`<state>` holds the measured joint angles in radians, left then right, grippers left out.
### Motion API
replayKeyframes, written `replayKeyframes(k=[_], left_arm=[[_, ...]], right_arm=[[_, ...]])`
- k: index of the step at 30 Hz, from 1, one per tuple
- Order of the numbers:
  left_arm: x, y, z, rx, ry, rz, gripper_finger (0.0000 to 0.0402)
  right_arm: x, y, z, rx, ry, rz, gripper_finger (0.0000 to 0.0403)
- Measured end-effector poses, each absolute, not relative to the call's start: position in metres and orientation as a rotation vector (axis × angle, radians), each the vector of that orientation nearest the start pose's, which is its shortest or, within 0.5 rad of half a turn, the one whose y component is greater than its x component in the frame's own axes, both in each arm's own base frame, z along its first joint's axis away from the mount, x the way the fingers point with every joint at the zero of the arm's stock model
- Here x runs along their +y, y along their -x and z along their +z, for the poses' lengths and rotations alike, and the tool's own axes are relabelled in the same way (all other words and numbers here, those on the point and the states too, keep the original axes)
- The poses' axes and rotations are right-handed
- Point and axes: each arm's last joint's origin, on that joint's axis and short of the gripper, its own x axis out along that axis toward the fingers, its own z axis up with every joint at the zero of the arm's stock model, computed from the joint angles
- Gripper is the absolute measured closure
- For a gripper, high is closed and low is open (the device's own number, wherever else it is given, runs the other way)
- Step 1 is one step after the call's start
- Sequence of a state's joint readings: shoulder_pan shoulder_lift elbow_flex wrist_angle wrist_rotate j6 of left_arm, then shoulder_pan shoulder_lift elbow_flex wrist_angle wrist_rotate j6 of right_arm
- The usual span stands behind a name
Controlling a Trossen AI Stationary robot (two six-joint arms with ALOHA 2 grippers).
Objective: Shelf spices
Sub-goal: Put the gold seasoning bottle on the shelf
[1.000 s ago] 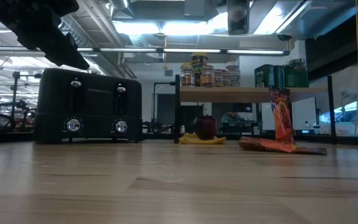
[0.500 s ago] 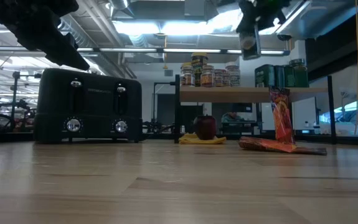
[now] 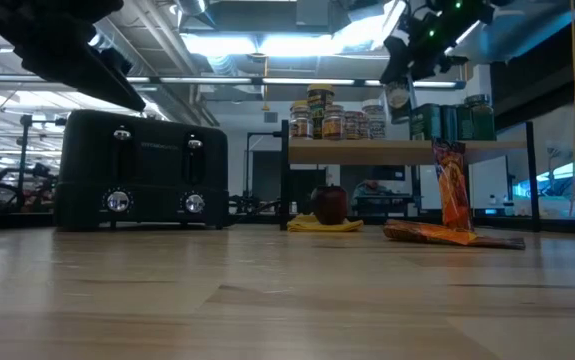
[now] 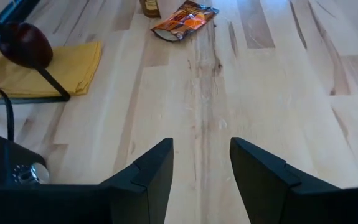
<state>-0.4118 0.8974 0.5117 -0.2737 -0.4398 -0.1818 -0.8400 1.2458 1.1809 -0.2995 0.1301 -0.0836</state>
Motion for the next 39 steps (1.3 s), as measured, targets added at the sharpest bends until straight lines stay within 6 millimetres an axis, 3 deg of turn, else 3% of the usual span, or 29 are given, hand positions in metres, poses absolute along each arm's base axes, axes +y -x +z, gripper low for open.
replayKeyframes(k=[17, 29, 39], left_arm=[[-0.060, -0.169, 0.216, 0.595, -0.107, 0.077, 0.0249], [-0.060, -0.169, 0.216, 0.595, -0.111, 0.076, 0.0249], [-0.060, -0.169, 0.216, 0.595, -0.121, 0.073, 0.0249]], right_arm=[[-0.230, -0.169, 0.331, 0.410, -0.107, -0.773, 0.0127], [-0.236, -0.176, 0.304, 0.456, -0.111, -0.699, 0.0127], [-0.236, -0.177, 0.302, 0.456, -0.123, -0.647, 0.0127]])
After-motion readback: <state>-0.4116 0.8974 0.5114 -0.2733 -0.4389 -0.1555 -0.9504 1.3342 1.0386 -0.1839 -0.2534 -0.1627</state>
